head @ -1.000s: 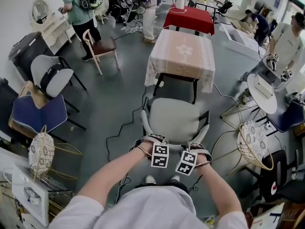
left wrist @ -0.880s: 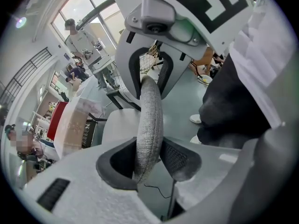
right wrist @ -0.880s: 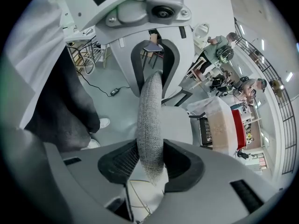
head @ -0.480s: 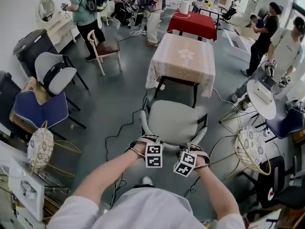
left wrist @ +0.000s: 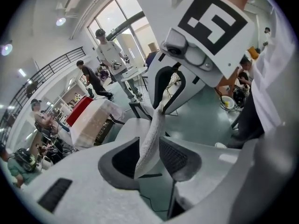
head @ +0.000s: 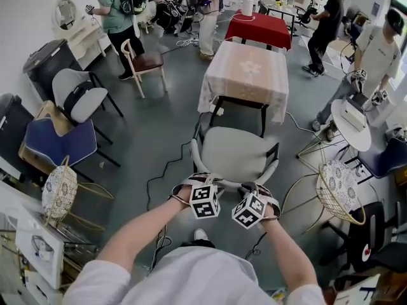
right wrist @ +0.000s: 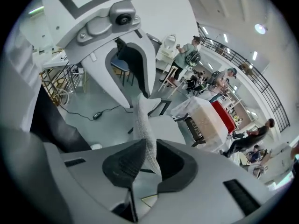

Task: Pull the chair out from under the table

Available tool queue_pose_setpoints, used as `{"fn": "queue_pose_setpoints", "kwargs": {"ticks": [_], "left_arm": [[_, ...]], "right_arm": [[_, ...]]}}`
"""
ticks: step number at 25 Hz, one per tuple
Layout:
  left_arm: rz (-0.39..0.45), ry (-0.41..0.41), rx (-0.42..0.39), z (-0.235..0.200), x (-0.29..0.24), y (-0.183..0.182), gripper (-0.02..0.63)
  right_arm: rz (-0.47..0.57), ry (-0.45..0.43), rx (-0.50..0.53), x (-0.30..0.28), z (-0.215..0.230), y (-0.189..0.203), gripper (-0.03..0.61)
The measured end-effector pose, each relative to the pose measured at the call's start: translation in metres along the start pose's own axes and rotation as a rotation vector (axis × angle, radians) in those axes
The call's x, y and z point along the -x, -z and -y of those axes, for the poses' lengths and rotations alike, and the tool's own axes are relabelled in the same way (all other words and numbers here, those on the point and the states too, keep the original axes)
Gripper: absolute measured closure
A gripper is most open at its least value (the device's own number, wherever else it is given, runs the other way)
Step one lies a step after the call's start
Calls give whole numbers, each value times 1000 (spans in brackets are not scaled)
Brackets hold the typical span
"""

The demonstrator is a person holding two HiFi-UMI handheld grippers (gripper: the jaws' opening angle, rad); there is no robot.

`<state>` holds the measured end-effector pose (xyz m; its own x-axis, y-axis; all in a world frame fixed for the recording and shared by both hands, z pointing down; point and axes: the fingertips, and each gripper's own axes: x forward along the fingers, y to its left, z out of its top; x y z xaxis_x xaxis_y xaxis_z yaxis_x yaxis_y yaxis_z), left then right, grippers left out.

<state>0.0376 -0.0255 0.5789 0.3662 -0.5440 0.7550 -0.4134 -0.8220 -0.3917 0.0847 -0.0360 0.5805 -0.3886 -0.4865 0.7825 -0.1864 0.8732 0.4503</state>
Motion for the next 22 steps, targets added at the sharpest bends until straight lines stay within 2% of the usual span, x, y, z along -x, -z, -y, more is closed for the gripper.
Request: {"fn": "queue_pose_setpoints", "kwargs": {"ticks": [4, 7, 10, 13, 16, 19, 22], "left_arm": [[56, -33, 138, -1, 10, -11, 524], [113, -60, 285, -6, 18, -22, 562], [182, -78, 443, -12, 27, -35, 575], [244, -97, 561, -18, 34, -47, 589], [297, -112, 652, -22, 42, -57, 607], [337, -131, 705, -25, 50, -63, 607], [376, -145, 758, -28, 53, -67, 607]], "right_arm": [[48, 35, -152, 16, 4, -7, 537], [103, 50, -277, 28, 10, -13, 548], [171, 61, -411, 39, 17, -20, 556], [231, 74, -538, 48, 26, -26, 566], [301, 98, -679, 59, 35, -27, 575], [367, 109, -829, 68, 40, -28, 577], [382, 111, -864, 69, 39, -30, 575]]}}
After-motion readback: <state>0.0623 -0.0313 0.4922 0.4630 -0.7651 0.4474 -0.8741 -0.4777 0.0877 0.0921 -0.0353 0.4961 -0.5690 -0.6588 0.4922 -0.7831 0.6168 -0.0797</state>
